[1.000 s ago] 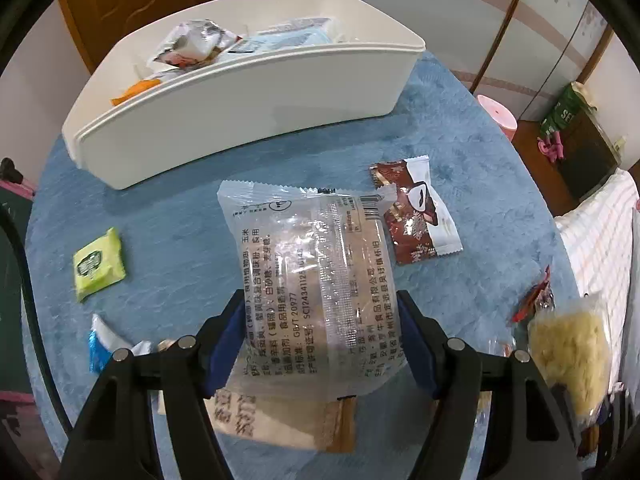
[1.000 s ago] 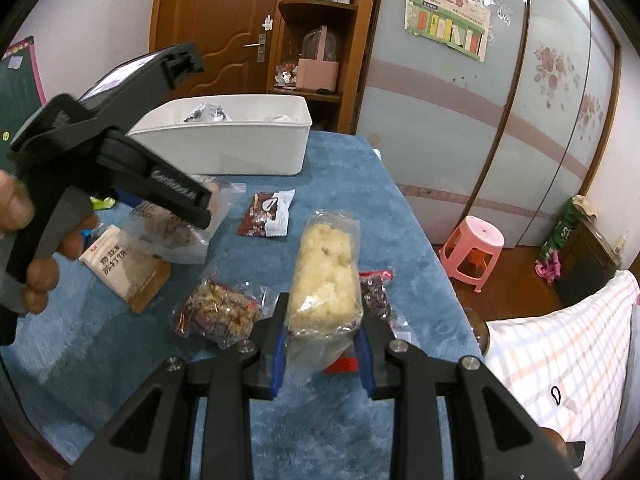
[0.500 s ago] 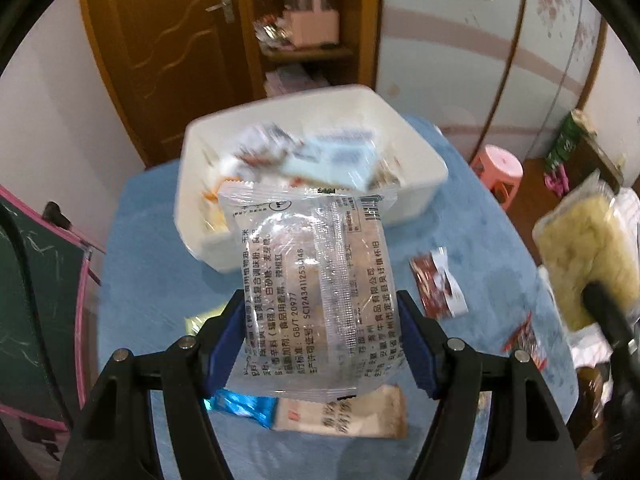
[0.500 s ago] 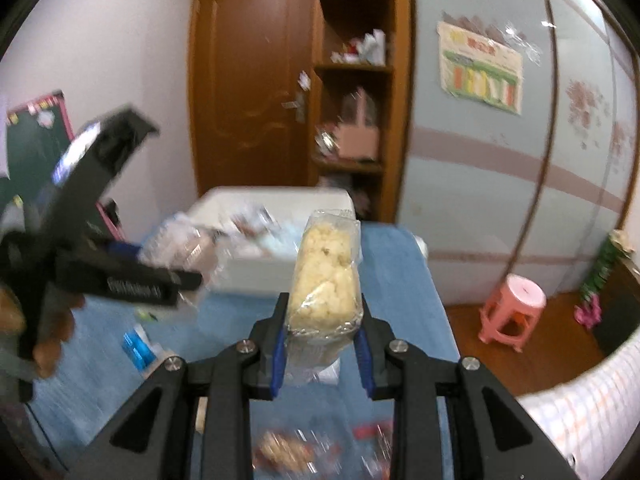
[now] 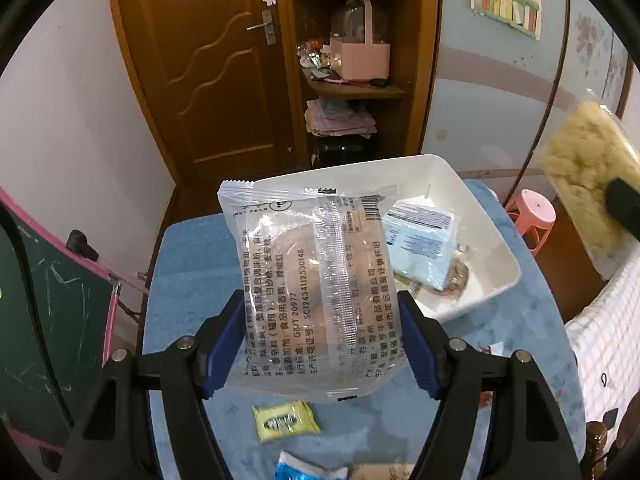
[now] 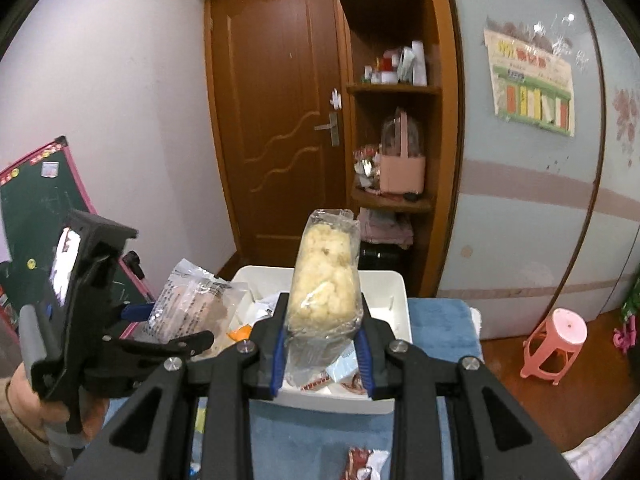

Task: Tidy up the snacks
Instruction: 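Carry both packets over the white bin and open both tools to release them, then move both tools back over the remaining snacks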

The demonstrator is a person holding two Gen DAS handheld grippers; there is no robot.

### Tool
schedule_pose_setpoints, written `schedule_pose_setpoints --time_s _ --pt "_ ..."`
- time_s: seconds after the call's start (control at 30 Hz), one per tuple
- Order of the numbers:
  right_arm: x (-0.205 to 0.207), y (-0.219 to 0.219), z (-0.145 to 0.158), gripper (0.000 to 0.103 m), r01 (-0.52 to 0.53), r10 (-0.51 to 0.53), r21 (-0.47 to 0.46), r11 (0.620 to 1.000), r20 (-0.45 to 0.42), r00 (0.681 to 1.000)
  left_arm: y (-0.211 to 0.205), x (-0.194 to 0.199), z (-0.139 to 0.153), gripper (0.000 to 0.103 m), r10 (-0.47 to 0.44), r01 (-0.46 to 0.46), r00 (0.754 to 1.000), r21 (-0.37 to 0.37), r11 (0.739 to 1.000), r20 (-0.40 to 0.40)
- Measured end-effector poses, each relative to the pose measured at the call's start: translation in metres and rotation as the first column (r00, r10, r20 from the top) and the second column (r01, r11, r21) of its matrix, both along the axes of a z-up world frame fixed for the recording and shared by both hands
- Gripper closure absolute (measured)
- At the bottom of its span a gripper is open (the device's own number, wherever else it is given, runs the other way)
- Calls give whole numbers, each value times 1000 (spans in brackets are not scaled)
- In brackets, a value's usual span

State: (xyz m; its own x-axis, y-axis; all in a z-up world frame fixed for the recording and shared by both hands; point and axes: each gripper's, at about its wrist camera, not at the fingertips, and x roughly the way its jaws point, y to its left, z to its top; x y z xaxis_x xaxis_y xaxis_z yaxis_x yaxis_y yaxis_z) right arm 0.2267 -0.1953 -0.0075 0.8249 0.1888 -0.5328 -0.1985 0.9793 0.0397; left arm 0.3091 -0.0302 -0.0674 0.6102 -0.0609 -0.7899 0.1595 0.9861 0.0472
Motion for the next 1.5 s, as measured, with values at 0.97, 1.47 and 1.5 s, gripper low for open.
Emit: schedule_pose_setpoints --time_s 0.97,1.47,1.5 --pt "31 -16 -45 46 51 -47 9 999 -253 966 -18 -24 -8 18 -77 75 996 -43 996 -50" --pt "-98 -43 -56 46 -17 24 32 999 -233 972 -29 -152 -20 18 -133 131 991 -57 990 -31" --pt "-104 -44 -60 46 -21 26 25 999 -234 972 -30 -158 -23 18 -130 128 991 -66 990 -30"
